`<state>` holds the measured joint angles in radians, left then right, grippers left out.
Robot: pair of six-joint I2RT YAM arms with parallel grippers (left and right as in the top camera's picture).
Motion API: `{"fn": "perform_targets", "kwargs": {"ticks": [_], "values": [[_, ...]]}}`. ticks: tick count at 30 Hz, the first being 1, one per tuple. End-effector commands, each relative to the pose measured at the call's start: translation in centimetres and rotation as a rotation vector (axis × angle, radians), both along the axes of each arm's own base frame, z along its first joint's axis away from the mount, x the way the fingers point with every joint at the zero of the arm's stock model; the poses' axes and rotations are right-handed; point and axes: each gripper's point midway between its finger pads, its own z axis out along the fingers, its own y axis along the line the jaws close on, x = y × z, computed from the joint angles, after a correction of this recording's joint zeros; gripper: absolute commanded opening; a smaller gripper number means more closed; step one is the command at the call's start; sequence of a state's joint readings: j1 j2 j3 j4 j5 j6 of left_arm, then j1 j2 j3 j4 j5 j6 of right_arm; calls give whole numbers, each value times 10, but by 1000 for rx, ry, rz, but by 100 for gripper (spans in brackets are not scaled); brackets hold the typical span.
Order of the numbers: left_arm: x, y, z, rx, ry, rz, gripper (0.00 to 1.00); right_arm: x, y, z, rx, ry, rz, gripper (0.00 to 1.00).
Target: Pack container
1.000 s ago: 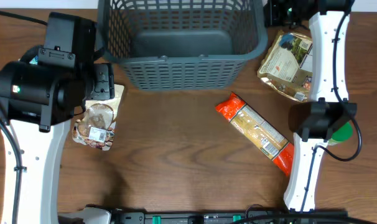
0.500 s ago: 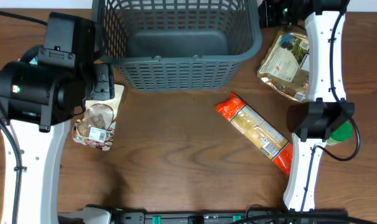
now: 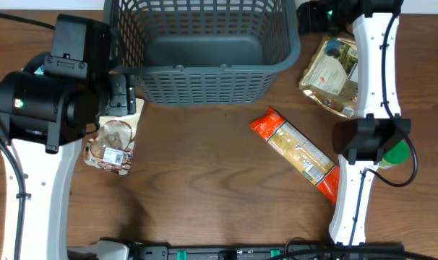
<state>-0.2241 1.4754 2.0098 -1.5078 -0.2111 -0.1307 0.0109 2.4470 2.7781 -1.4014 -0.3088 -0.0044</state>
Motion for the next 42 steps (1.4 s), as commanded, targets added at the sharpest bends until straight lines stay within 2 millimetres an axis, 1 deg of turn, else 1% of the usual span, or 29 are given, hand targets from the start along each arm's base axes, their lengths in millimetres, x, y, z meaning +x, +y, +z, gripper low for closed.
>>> {"fn": "perform_targets", "kwargs": {"ticks": [1, 2, 4, 5, 8, 9, 12, 15, 17, 18, 21, 23, 24, 26, 31, 33, 35, 39, 42], "values": [[-1, 4, 3, 7, -8, 12, 83, -1, -42, -1, -111, 29, -198, 96], [-2, 4, 2, 7, -8, 12, 84, -3, -47, 2, -109, 30, -211, 99], [-1, 4, 3, 7, -8, 12, 84, -9, -61, 13, -108, 23, -256, 99], [-1, 4, 3, 7, -8, 12, 85, -13, -71, 22, -113, 17, -294, 99], [-2, 4, 2, 7, -7, 12, 85, -29, -105, 55, -131, -24, -408, 99], [-2, 4, 2, 7, -7, 12, 85, -39, -119, 69, -135, -39, -459, 99], [-1, 4, 3, 7, -8, 12, 86, -70, -149, 103, -113, -62, -573, 99], [-2, 4, 2, 7, -8, 12, 86, -112, -179, 129, -96, -58, -667, 99], [-2, 4, 2, 7, -7, 12, 86, -140, -197, 137, -87, -33, -720, 99], [-2, 4, 2, 7, -7, 12, 86, -147, -204, 140, -82, -35, -719, 99], [-1, 4, 3, 6, -8, 12, 87, -152, -215, 142, 1, -50, -658, 99], [-2, 4, 2, 7, -7, 12, 87, -155, -228, 131, 60, -17, -682, 99], [-2, 4, 2, 6, -8, 12, 87, -155, -232, 127, 80, -5, -686, 99], [-2, 4, 2, 4, -8, 14, 87, -150, -238, 108, 134, 43, -688, 99], [-1, 4, 3, 4, -8, 14, 87, -131, -241, 42, 190, 182, -636, 99], [-1, 4, 3, 4, -8, 14, 87, -121, -238, 16, 204, 220, -606, 99], [-1, 4, 3, 4, -8, 14, 87, -111, -230, -7, 227, 242, -561, 99], [-2, 3, 2, 4, -8, 14, 87, -97, -218, -48, 232, 274, -525, 99], [-2, 3, 2, 4, -8, 14, 87, -89, -211, -71, 231, 275, -505, 99]]}}
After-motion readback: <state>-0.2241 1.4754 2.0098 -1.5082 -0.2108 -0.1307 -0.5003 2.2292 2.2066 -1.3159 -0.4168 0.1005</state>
